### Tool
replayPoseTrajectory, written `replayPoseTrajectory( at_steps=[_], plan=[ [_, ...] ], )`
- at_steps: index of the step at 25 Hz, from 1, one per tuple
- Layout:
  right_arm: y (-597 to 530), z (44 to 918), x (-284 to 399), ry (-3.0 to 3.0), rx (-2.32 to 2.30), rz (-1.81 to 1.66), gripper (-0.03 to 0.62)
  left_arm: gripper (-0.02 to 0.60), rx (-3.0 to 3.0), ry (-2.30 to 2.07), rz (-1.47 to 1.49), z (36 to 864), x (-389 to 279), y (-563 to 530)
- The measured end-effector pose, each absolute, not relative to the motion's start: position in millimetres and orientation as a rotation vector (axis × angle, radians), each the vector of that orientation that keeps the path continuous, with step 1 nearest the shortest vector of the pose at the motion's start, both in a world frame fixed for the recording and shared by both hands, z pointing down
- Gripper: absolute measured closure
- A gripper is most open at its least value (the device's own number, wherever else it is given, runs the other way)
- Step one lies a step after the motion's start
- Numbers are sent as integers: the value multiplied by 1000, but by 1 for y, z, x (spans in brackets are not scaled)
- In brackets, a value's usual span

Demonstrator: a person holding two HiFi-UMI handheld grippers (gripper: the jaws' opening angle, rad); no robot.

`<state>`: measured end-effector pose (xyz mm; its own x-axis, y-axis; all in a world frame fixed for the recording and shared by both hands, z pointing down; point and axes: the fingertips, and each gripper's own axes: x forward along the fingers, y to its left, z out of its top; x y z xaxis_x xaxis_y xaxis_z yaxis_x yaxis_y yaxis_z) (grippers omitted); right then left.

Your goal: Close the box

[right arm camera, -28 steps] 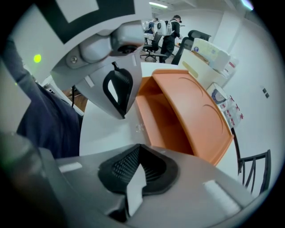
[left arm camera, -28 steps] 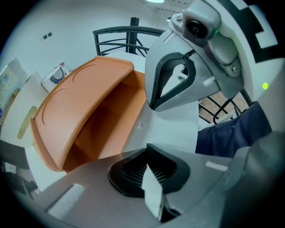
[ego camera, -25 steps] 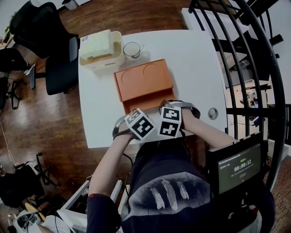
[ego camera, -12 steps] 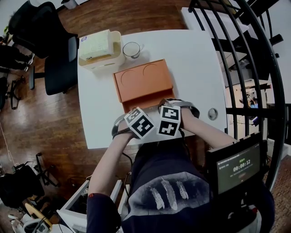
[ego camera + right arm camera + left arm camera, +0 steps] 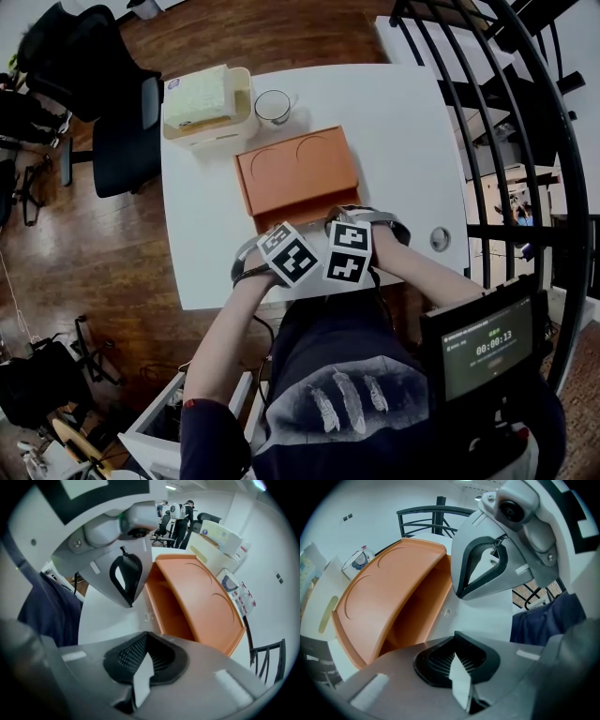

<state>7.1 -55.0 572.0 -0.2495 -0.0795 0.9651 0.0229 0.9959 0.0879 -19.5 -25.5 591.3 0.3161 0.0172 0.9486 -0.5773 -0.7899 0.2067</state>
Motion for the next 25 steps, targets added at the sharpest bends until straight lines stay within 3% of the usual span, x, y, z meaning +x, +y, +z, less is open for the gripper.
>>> replayPoseTrajectory(
  at_steps=[25],
  plan=[
    [-66, 569, 3, -1835, 58, -117, 589, 568, 2072, -498, 1508, 591, -21, -36]
  ],
)
